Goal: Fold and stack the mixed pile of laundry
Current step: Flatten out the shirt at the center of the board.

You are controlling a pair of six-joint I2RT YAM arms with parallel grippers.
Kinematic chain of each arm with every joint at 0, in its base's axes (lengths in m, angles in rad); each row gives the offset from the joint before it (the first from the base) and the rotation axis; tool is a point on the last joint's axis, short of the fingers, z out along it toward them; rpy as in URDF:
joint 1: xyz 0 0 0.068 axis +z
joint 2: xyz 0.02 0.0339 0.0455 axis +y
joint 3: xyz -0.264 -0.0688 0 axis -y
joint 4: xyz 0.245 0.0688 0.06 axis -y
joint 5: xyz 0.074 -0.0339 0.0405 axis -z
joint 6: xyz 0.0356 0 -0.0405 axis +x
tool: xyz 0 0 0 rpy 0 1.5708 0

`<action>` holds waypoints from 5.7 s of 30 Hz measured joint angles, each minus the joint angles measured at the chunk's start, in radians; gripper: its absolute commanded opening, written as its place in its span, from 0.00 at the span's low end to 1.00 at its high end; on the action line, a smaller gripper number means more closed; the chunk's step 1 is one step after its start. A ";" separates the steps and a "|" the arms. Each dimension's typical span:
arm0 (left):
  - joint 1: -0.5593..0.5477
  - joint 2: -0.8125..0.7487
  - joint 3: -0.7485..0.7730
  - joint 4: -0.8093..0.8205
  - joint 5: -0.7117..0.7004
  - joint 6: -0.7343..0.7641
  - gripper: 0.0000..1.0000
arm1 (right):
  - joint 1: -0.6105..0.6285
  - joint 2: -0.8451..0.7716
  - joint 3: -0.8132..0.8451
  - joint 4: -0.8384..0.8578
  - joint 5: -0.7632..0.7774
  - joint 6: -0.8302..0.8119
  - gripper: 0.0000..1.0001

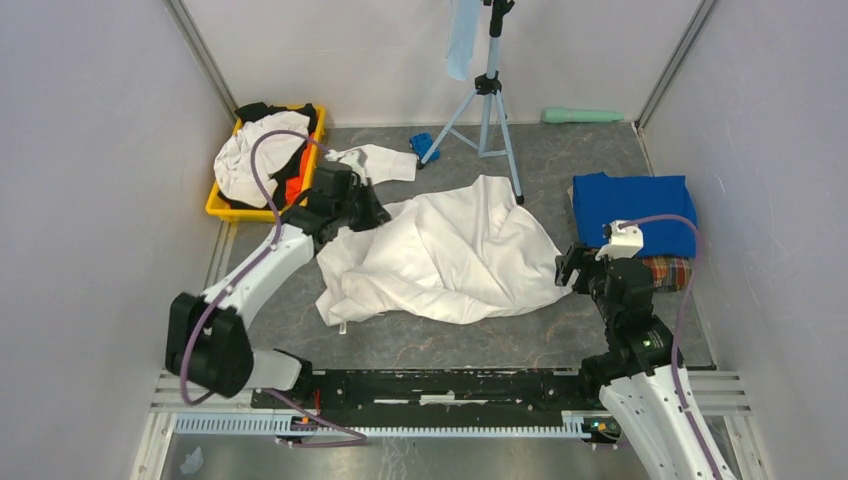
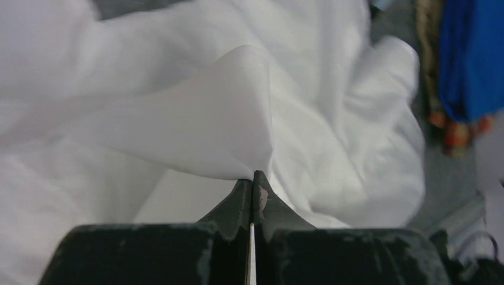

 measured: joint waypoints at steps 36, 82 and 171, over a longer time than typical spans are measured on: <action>-0.248 -0.166 -0.076 -0.209 -0.274 0.009 0.75 | 0.168 0.947 0.364 0.386 -0.171 0.006 0.82; -0.133 -0.172 0.024 -0.335 -0.537 0.011 0.68 | 0.255 1.020 0.431 0.274 0.148 0.061 0.74; -0.307 -0.551 -0.275 -0.518 -0.611 -0.167 0.78 | -0.148 1.347 0.717 0.288 0.080 -0.041 0.58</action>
